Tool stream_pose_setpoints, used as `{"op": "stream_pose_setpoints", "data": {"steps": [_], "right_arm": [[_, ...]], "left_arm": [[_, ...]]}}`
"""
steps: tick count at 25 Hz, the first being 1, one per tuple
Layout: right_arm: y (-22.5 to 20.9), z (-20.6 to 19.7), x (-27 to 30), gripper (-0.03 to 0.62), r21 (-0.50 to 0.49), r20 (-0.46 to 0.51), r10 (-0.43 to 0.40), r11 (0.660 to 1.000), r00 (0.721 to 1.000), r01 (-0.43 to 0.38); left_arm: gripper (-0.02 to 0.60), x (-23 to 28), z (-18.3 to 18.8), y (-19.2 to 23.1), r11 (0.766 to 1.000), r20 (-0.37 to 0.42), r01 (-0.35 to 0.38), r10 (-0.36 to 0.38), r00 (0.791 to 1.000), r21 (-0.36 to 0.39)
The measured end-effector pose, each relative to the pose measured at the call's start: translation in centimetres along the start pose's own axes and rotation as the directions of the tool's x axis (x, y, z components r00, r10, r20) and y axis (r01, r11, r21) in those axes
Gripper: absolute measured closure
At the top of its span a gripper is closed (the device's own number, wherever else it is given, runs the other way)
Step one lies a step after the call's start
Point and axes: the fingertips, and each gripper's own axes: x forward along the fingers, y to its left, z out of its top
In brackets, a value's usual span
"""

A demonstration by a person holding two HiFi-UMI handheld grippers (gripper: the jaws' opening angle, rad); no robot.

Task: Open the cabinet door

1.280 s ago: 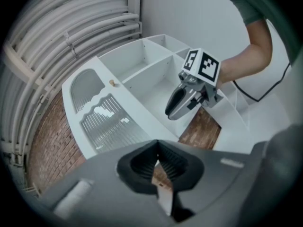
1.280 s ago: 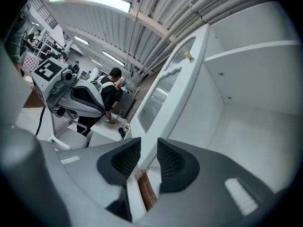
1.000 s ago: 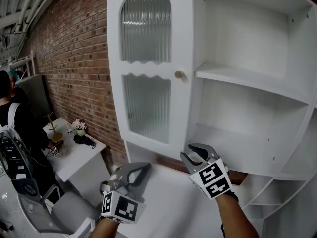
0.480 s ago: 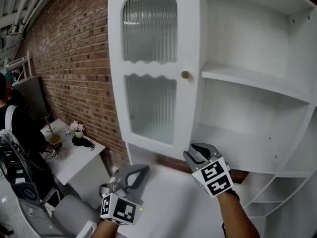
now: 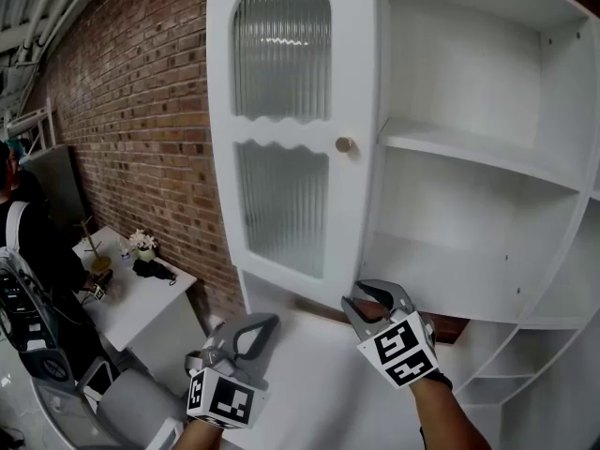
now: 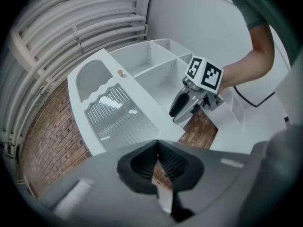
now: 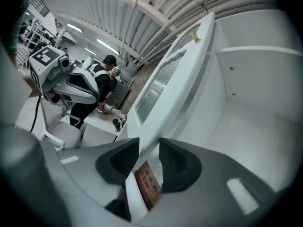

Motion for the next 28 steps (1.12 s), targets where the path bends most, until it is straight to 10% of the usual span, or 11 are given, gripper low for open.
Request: {"op": "stream_pose_setpoints", "data": {"steps": [18, 24, 28], "right_arm": [[6.9, 3.1, -3.2, 0.451, -0.116, 0.036, 0.08, 0.99, 0.996, -0.076], [15.9, 6.6, -2.8, 0.562, -0.235, 0.12, 0.312, 0.931, 0.943, -0.278], [11.2, 5.8, -2.8, 0.552, -0.088, 0.149, 0.16, 0.985, 0.976, -0.148]], "left_arm": [[0.58, -2.6, 3.2, -0.5, 0.998, 0.047, 0.022, -0.019, 0.999, -0.059], [0.567, -2.8, 4.0, -0.3, 0.997, 0.056, 0.024, -0.02, 0.998, -0.071], [0.566, -4.5, 2.5, 0.9, 0.998, 0.022, -0.001, 0.003, 1.0, -0.061]]}}
